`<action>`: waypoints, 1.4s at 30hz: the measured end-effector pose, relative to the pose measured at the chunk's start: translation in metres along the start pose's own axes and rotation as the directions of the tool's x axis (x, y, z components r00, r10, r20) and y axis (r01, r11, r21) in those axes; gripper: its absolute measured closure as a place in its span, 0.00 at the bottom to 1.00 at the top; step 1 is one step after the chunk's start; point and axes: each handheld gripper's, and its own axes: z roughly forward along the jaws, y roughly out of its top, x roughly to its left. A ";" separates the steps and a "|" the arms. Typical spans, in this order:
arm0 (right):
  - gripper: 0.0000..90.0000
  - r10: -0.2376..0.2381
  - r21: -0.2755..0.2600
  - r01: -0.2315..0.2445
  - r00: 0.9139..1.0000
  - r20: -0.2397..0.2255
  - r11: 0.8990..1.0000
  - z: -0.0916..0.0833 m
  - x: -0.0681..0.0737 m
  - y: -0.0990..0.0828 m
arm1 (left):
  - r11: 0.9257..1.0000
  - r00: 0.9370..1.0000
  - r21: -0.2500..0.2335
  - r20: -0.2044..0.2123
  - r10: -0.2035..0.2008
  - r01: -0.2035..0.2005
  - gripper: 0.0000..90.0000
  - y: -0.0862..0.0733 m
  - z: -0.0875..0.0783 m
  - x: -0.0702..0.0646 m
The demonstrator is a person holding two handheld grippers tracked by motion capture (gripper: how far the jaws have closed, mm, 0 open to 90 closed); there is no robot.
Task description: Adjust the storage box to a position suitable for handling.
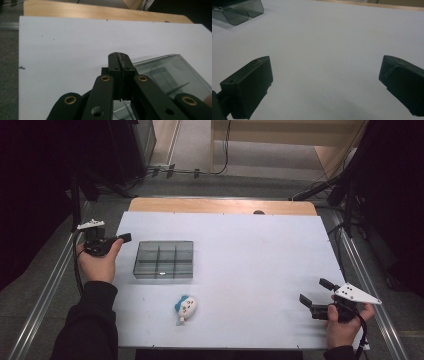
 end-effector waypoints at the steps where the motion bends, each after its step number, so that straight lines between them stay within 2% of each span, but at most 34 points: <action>1: 0.00 0.000 0.000 0.000 1.000 0.000 1.000 0.000 0.000 0.000 | 1.000 1.000 0.010 -0.007 -0.007 0.007 1.00 -0.001 0.003 0.003; 6: 0.00 -0.008 0.004 0.008 1.000 0.006 1.000 0.000 0.001 0.000 | 0.996 0.999 0.073 -0.037 -0.040 0.043 1.00 -0.009 0.021 0.016; 14: 0.00 -0.008 0.007 0.008 1.000 0.012 1.000 0.001 0.001 0.000 | 0.992 0.997 0.120 -0.072 -0.037 0.046 1.00 -0.012 0.034 0.017; 18: 0.00 -0.011 0.003 0.011 1.000 0.017 1.000 0.001 0.002 0.000 | 0.989 0.997 0.144 -0.065 -0.032 0.041 1.00 -0.013 0.040 0.014; 24: 0.00 -0.037 0.025 0.036 0.998 0.046 0.999 0.002 0.005 0.000 | 0.989 0.998 0.143 -0.044 -0.034 0.040 1.00 -0.013 0.046 0.009; 35: 0.00 -0.033 0.033 0.032 0.999 0.040 0.999 0.003 0.005 0.001 | 0.988 0.998 0.147 -0.048 -0.049 0.055 1.00 -0.014 0.051 0.009; 42: 0.00 -0.034 0.037 0.033 0.998 0.043 0.999 0.003 0.005 0.001 | 0.988 0.999 0.144 -0.018 -0.045 0.047 1.00 -0.014 0.057 0.000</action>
